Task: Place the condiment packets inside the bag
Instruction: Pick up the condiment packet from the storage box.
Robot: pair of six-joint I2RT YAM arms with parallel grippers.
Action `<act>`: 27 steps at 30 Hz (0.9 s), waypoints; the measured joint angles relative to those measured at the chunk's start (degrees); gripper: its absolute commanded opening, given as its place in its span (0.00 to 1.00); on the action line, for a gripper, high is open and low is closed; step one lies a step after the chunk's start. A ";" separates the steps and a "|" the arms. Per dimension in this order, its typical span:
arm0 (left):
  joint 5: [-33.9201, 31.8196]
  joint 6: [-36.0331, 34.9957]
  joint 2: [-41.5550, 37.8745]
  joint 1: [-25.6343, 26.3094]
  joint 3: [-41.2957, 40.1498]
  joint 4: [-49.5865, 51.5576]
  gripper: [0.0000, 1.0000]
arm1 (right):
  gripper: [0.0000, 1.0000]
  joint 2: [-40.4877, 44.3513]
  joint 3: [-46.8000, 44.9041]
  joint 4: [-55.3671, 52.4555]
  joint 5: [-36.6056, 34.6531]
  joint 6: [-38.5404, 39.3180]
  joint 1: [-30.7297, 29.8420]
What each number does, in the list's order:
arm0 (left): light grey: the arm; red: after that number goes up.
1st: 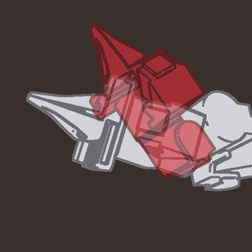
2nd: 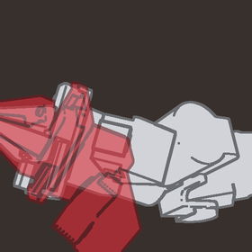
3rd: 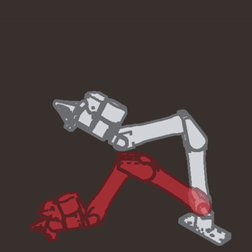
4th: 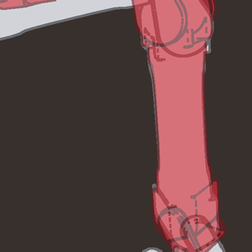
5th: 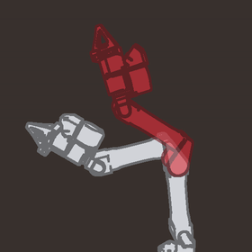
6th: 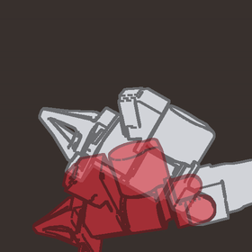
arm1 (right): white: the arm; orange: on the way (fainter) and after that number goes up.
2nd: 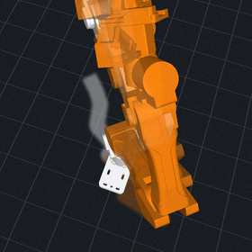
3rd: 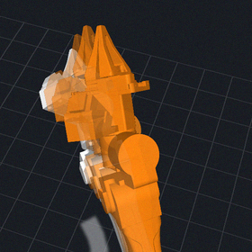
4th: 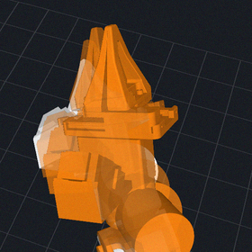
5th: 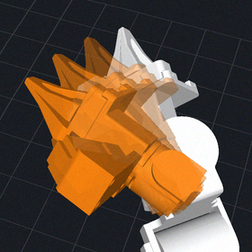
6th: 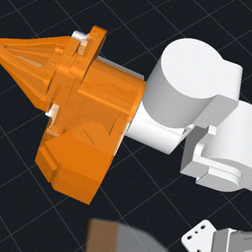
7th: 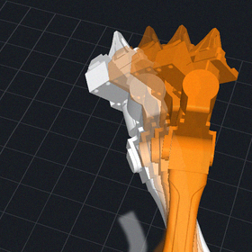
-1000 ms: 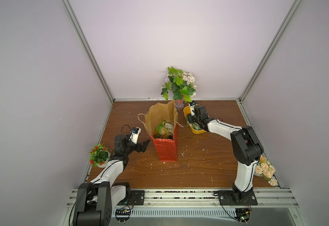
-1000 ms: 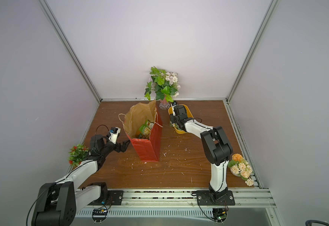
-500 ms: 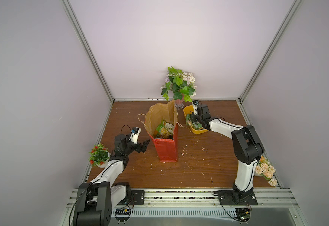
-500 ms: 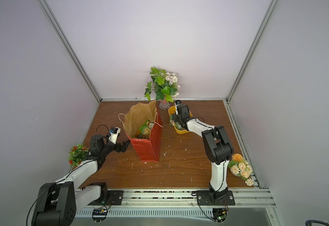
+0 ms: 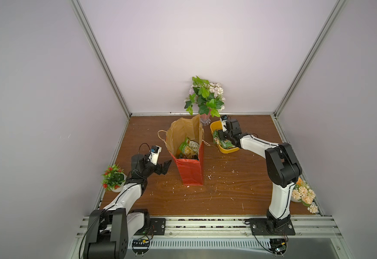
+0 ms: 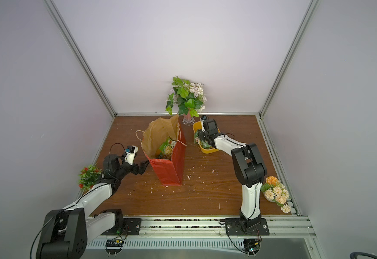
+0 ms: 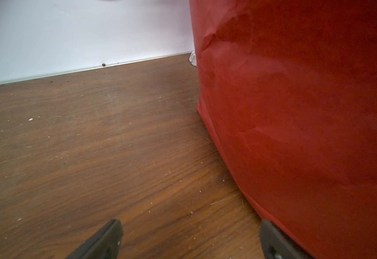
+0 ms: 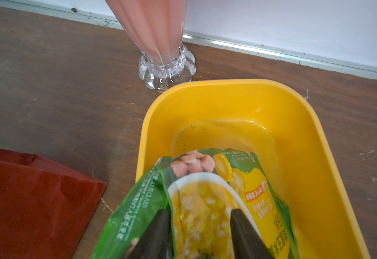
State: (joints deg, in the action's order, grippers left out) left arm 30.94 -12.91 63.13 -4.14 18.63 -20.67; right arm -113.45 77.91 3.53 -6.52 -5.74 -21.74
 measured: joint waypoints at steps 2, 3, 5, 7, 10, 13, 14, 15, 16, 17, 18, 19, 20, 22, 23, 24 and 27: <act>-0.13 0.00 0.00 0.00 0.00 0.00 0.98 | 0.45 -0.63 0.68 -0.35 -0.57 0.39 -0.13; -0.13 0.00 0.00 0.00 0.00 0.00 0.98 | 0.42 -1.07 1.16 -0.59 -1.18 0.66 -0.26; -0.15 0.00 0.00 0.00 0.00 0.00 0.98 | 0.35 -1.92 2.08 -0.90 -2.43 1.18 -0.61; -0.15 0.00 -0.02 0.00 0.00 0.00 0.98 | 0.30 -2.80 2.78 -1.07 -4.11 1.88 -1.14; -0.17 0.00 -0.02 0.00 0.00 -0.02 0.98 | 0.20 -3.67 3.10 -0.98 -6.97 2.93 -2.01; -0.17 0.00 -0.04 0.00 0.00 -0.02 0.98 | 0.07 -3.85 3.08 -0.90 -9.60 3.72 -2.99; -0.20 0.00 -0.04 0.00 0.00 -0.02 0.98 | 0.02 -3.85 2.99 -0.74 -10.38 3.89 -3.30; -0.20 -0.02 -0.04 0.00 0.00 -0.02 0.98 | 0.00 -3.78 2.69 -0.24 -10.99 4.02 -3.48; -0.20 0.00 -0.04 0.00 0.00 -0.02 0.98 | 0.00 -3.58 2.08 0.33 -11.54 4.33 -3.56; -0.20 0.00 -0.07 0.00 0.00 -0.02 0.98 | 0.00 -3.13 1.09 1.18 -11.96 4.37 -3.58; -0.22 0.00 -0.07 0.00 0.00 -0.02 0.98 | 0.00 -2.47 -0.15 2.10 -12.11 4.35 -3.58; -0.24 -0.02 -0.09 0.00 0.00 -0.02 0.98 | 0.00 -1.60 -1.49 3.02 -12.24 4.35 -3.58; -0.28 0.00 -0.09 0.00 0.00 -0.02 0.98 | 0.00 -0.33 -3.04 3.72 -12.33 4.35 -3.58; -0.35 0.00 -0.13 0.00 -0.02 -0.04 0.98 | 0.00 2.71 -5.86 4.68 -12.39 4.22 -3.48; -0.33 0.00 -0.15 0.00 0.00 -0.04 0.98 | 0.00 4.31 -6.97 5.29 -12.28 4.17 -3.37; -0.35 0.00 -0.20 0.00 0.00 -0.04 0.98 | 0.00 6.10 -8.00 5.90 -12.07 3.98 -3.23; -0.33 0.00 -0.42 0.00 -0.02 -0.04 0.98 | 0.00 12.04 -10.25 7.80 -10.51 3.08 -2.40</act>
State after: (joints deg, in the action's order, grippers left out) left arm 30.61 -12.91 62.72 -4.14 18.61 -20.71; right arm -101.41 67.66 11.33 -17.04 -2.66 -24.14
